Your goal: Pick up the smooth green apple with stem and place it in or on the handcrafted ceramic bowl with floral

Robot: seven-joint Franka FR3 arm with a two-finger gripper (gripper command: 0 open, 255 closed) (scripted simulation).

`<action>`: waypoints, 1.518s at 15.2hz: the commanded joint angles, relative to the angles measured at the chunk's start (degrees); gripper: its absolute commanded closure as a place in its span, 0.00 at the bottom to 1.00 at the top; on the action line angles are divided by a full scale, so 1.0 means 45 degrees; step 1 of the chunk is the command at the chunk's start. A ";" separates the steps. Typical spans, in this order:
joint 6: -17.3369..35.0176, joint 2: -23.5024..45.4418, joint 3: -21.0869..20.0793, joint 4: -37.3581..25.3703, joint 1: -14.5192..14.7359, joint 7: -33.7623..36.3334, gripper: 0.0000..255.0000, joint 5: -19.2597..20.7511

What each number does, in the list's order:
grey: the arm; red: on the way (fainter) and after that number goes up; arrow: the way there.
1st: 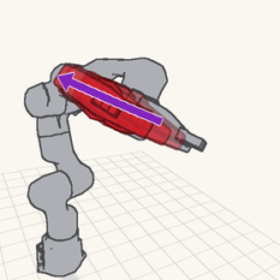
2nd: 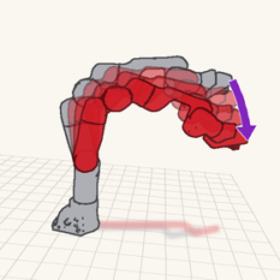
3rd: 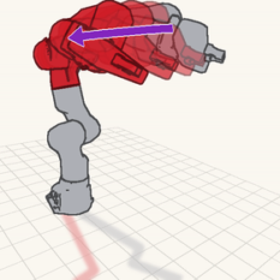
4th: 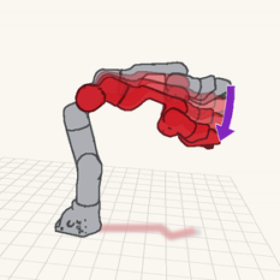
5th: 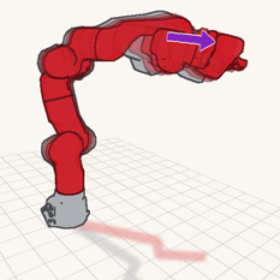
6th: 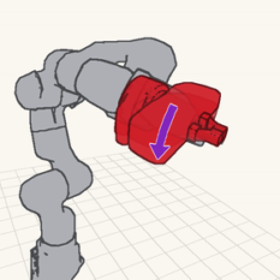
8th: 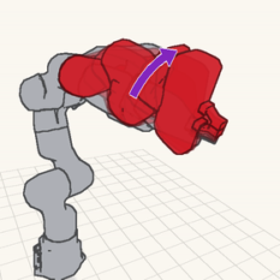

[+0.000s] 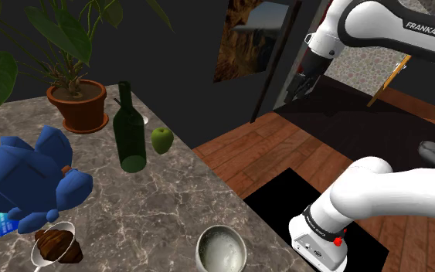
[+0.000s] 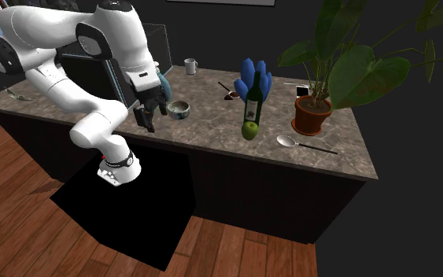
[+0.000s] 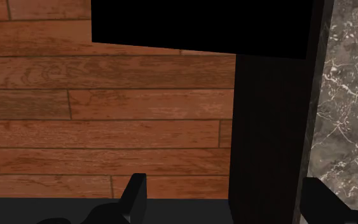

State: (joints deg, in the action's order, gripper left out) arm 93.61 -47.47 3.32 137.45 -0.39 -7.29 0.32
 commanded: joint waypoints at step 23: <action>0.3574 0.9414 -0.2961 -0.4271 0.2103 0.1739 0.00 -0.1075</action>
State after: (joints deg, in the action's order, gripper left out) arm 109.35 -7.08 -9.43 119.50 8.64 0.09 -4.57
